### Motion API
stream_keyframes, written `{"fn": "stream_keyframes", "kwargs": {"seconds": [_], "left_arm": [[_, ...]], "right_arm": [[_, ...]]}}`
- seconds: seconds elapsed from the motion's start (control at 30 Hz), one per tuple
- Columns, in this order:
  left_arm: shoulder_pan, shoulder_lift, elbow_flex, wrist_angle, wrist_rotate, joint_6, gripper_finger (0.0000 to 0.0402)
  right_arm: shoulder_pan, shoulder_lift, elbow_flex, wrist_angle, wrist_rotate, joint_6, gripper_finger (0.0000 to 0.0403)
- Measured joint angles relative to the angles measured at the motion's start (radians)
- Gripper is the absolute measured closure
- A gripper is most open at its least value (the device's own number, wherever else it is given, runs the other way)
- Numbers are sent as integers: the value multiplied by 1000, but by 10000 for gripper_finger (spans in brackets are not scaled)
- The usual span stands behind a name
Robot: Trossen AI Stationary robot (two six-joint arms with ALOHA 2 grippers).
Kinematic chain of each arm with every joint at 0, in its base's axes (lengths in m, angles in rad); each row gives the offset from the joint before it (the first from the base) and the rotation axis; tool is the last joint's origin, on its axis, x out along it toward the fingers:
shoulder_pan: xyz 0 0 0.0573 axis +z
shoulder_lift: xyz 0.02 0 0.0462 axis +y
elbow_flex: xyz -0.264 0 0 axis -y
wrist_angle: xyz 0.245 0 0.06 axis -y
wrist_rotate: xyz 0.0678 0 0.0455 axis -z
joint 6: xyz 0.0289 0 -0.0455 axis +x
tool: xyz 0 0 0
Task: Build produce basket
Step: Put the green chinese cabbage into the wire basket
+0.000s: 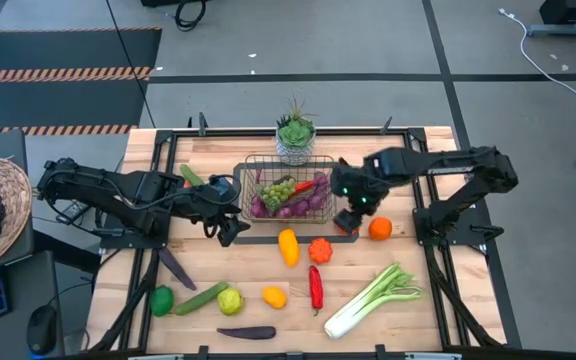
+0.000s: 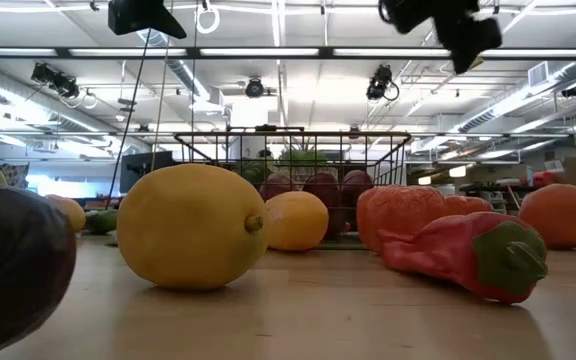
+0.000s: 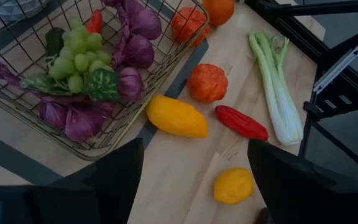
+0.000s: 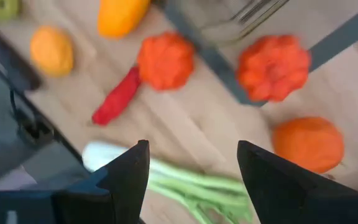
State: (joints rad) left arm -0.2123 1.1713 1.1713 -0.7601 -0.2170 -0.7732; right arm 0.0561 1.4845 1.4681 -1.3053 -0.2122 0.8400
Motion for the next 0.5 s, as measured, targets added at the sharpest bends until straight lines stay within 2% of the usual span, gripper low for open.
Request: {"fn": "stream_keyframes", "kwargs": {"seconds": [0.3, 0.5], "left_arm": [[0, 0, 0, 0, 0, 11, 109], [-18, 0, 0, 0, 0, 3, 109]], "right_arm": [[230, 52, 0, 30, 39, -55, 154], [410, 136, 0, 155, -13, -183, 153]]}}
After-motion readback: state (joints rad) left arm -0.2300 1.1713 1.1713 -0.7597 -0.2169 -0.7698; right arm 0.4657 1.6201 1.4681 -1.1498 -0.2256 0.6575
